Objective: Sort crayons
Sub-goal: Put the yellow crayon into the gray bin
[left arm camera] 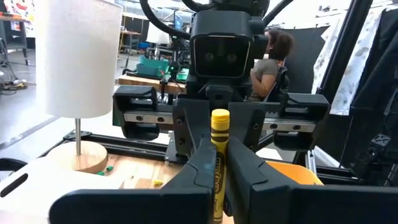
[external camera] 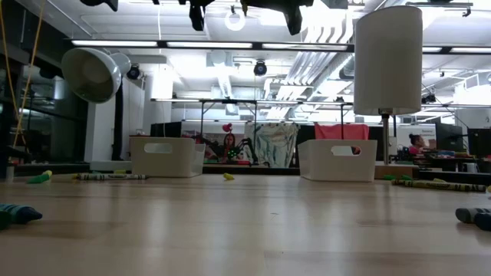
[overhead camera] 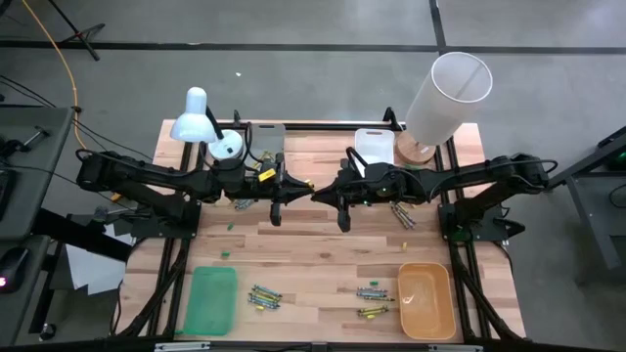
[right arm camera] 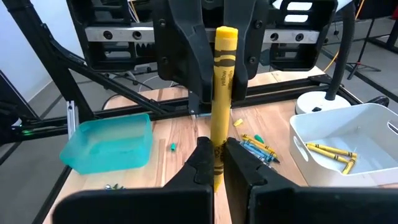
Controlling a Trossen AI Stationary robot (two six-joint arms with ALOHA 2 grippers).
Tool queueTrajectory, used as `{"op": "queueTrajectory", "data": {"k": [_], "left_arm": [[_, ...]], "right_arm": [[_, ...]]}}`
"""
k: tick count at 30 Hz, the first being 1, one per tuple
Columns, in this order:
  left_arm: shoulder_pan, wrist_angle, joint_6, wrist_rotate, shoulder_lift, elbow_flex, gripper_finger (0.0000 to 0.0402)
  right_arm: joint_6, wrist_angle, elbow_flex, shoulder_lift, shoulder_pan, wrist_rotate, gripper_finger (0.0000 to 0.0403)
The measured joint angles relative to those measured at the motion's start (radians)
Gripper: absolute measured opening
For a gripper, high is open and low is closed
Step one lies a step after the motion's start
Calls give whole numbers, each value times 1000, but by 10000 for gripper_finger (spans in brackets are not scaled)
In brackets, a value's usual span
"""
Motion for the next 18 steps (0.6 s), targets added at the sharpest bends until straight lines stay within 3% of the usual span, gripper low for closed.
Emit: {"op": "queueTrajectory", "data": {"k": [5,11,18], "left_arm": [[0,0,-1,-1,0,0,2],[22,-27,-1,-3,-28,0,1],[67,-188,17,-22,-144,0,0]], "right_arm": [[22,1,0,0,5,0,23],[49,-16,0,0,5,4,81],[49,-25,0,0,6,23,140]]}}
